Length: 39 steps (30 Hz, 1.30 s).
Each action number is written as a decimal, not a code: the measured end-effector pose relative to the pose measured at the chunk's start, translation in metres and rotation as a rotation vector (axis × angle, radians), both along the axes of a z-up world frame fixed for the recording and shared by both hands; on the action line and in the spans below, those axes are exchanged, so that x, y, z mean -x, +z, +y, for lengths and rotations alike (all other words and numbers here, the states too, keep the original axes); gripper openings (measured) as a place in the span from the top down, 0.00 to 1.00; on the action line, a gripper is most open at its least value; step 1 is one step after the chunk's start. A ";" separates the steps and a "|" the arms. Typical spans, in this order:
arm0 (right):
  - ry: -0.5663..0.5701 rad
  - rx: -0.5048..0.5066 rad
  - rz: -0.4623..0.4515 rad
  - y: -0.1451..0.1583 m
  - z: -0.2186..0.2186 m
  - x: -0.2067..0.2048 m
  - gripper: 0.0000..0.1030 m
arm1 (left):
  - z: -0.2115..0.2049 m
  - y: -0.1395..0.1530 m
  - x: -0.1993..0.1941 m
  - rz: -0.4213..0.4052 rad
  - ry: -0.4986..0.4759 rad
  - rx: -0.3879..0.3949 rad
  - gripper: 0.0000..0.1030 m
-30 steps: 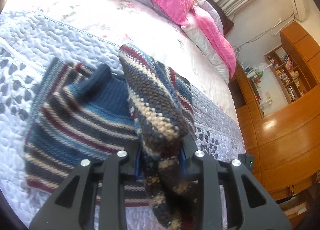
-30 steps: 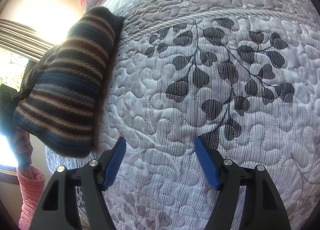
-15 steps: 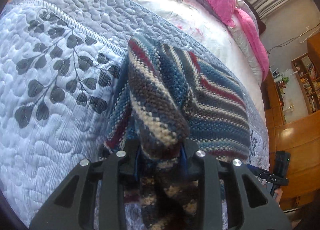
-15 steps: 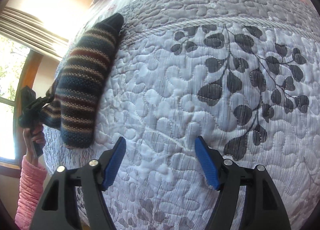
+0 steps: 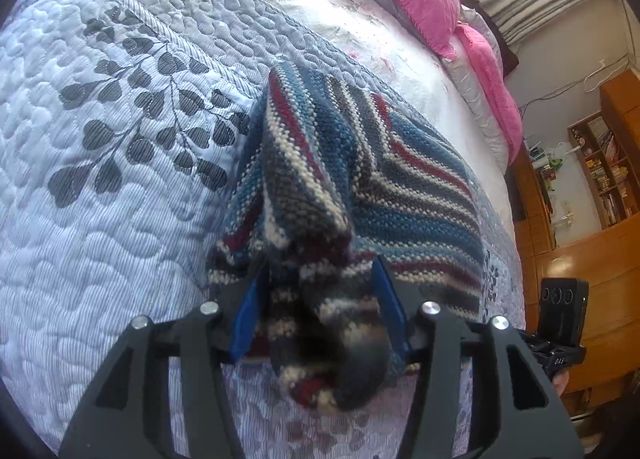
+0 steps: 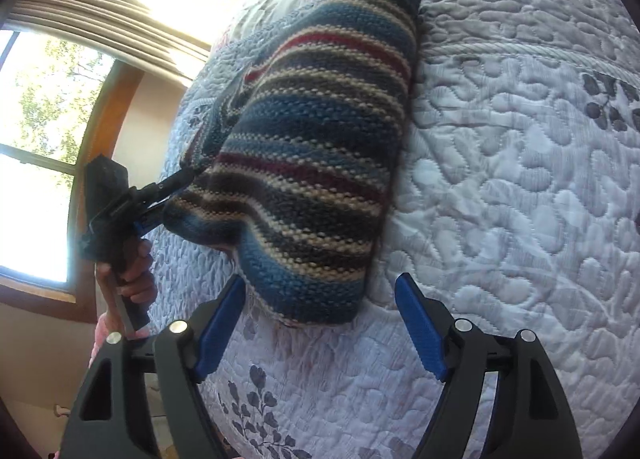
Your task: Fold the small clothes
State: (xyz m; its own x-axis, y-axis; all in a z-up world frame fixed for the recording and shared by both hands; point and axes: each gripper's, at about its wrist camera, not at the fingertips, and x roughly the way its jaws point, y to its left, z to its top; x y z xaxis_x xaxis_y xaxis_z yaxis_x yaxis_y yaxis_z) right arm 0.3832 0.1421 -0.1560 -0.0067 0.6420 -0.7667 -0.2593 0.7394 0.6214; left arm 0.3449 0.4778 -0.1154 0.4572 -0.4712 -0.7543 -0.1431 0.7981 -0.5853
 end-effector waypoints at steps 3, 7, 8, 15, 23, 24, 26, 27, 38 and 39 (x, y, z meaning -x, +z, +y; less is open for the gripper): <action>0.010 0.027 0.023 -0.008 0.021 0.001 0.25 | -0.010 0.011 0.018 -0.029 -0.029 -0.017 0.42; 0.004 0.066 0.062 -0.026 0.039 -0.003 0.43 | -0.029 0.003 0.025 0.003 -0.065 -0.144 0.38; 0.003 0.088 0.062 -0.029 0.041 -0.003 0.56 | -0.032 -0.002 0.025 0.019 -0.076 -0.176 0.38; 0.049 0.117 -0.020 -0.016 0.036 0.011 0.75 | -0.019 -0.016 0.019 0.027 -0.036 -0.154 0.40; 0.064 0.152 -0.003 -0.046 0.044 0.009 0.74 | -0.023 -0.043 0.027 0.049 -0.079 -0.262 0.28; 0.070 0.148 -0.001 -0.046 0.045 0.008 0.73 | -0.023 -0.044 0.027 0.054 -0.079 -0.253 0.28; 0.097 0.147 -0.015 -0.040 0.047 0.005 0.66 | -0.021 -0.039 0.028 0.055 -0.081 -0.232 0.28; 0.110 0.143 -0.018 -0.035 0.043 0.003 0.58 | -0.019 -0.033 0.029 0.048 -0.084 -0.215 0.30; 0.036 0.178 -0.135 0.014 0.025 -0.056 0.41 | 0.015 0.004 -0.044 0.030 -0.022 -0.146 0.28; 0.034 0.178 -0.133 0.013 0.027 -0.060 0.41 | 0.015 -0.001 -0.055 0.047 -0.011 -0.129 0.33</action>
